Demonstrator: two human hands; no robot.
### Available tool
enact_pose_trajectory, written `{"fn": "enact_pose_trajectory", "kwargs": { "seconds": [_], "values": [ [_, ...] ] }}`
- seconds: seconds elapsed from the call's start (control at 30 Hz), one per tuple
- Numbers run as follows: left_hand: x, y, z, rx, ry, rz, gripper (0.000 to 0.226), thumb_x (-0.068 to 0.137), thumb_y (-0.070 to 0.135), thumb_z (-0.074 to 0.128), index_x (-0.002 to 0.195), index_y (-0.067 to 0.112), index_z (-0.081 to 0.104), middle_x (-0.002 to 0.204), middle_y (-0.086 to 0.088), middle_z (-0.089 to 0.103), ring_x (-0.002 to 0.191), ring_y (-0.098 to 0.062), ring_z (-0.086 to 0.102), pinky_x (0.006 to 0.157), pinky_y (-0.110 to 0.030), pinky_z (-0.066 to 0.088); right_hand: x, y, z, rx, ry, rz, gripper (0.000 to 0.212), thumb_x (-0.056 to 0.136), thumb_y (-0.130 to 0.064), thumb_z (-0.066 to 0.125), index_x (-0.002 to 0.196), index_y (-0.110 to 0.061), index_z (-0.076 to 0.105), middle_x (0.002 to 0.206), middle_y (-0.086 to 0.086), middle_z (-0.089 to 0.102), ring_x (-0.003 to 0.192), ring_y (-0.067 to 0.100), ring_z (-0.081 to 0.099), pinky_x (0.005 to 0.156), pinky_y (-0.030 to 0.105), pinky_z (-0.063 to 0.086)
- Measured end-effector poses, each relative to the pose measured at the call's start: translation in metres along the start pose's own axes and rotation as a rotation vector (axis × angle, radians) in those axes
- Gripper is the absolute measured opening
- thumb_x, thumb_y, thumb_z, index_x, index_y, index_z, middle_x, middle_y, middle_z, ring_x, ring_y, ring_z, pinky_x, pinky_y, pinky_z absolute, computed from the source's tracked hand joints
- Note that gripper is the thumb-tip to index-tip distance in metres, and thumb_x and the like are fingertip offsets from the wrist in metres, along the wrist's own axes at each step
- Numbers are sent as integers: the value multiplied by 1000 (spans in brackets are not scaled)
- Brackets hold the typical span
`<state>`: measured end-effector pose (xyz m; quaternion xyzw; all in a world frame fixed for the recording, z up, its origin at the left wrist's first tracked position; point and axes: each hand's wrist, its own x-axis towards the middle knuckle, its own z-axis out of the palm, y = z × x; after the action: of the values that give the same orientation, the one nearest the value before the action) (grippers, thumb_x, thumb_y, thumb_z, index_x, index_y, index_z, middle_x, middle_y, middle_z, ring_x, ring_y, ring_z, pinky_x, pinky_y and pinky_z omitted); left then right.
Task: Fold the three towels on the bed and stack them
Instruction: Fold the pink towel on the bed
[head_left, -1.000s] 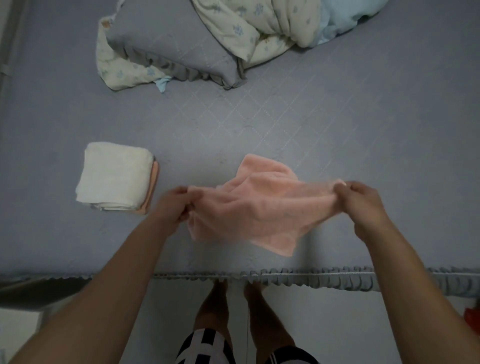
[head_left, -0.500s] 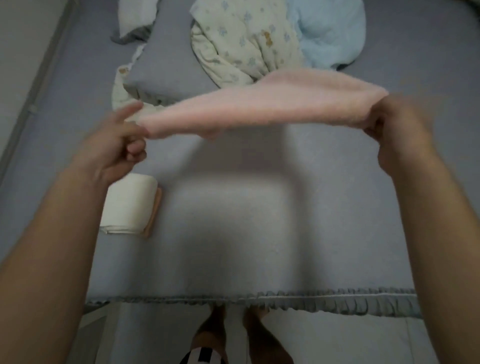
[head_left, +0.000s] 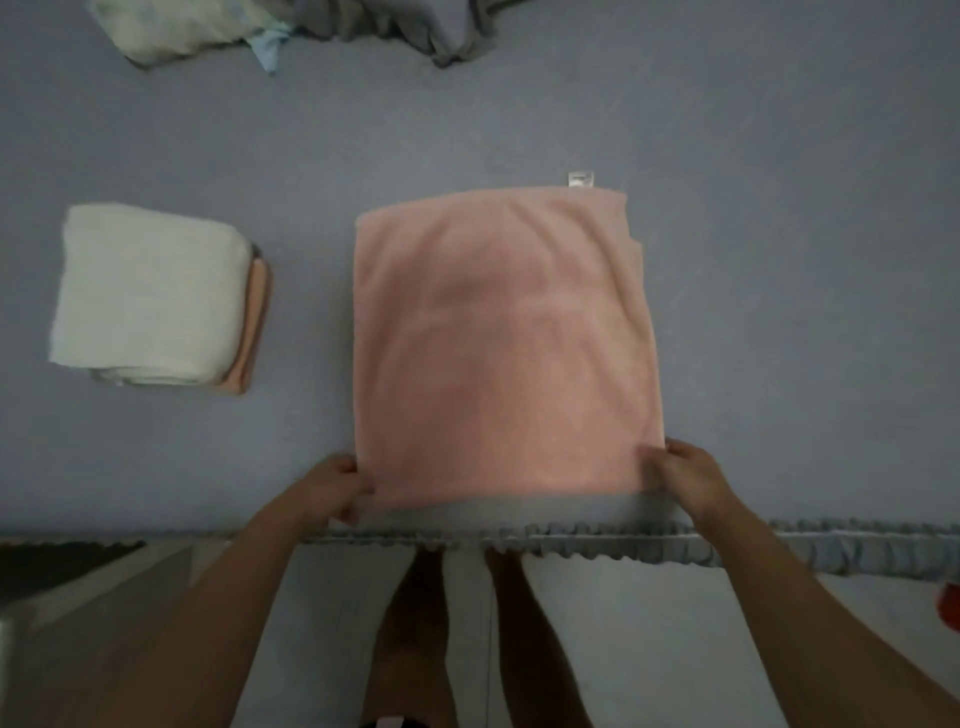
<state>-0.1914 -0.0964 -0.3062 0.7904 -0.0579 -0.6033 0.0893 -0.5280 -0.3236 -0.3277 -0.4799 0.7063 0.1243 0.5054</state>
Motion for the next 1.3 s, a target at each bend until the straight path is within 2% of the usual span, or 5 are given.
{"fn": "enact_pose_trajectory", "kwargs": {
  "seconds": [0.27, 0.63, 0.8, 0.93, 1.3],
  "values": [
    [49, 75, -42, -236, 305, 247, 12, 90, 23, 65, 94, 12, 67, 56, 8, 64, 44, -2, 55, 35, -9, 35, 29, -69, -11, -152, 135, -206, 27, 81, -36, 60, 95, -16, 71, 90, 5, 71, 82, 25, 64, 68, 31, 44],
    [135, 194, -108, -167, 626, 486, 11, 87, 29, 62, 85, 19, 65, 79, -3, 57, 73, -11, 47, 49, -22, 37, 118, -223, -3, 210, 231, -375, 26, 78, -37, 64, 65, -14, 63, 66, 2, 56, 51, 12, 48, 48, 23, 38],
    [84, 169, -103, -483, 295, 494, 11, 92, 19, 59, 81, 20, 62, 58, 11, 58, 48, -3, 48, 42, -15, 35, 60, -186, -12, 297, 237, -387, 13, 83, -20, 63, 71, -22, 64, 66, -6, 59, 50, 1, 49, 45, 16, 38],
    [60, 111, -94, -329, 7, 369, 14, 95, 14, 59, 105, 10, 66, 96, -13, 68, 84, -21, 60, 69, -32, 48, 20, -136, -24, 322, 66, -352, 18, 87, -6, 62, 78, -19, 71, 73, 0, 65, 58, 7, 55, 51, 20, 42],
    [115, 154, -88, -434, 403, 351, 15, 81, 33, 58, 87, 20, 63, 86, -3, 62, 80, -18, 54, 69, -36, 45, 110, -185, -21, 143, 315, -368, 10, 80, -17, 57, 83, -18, 67, 73, -4, 62, 73, 15, 58, 68, 29, 47]
  ]
}}
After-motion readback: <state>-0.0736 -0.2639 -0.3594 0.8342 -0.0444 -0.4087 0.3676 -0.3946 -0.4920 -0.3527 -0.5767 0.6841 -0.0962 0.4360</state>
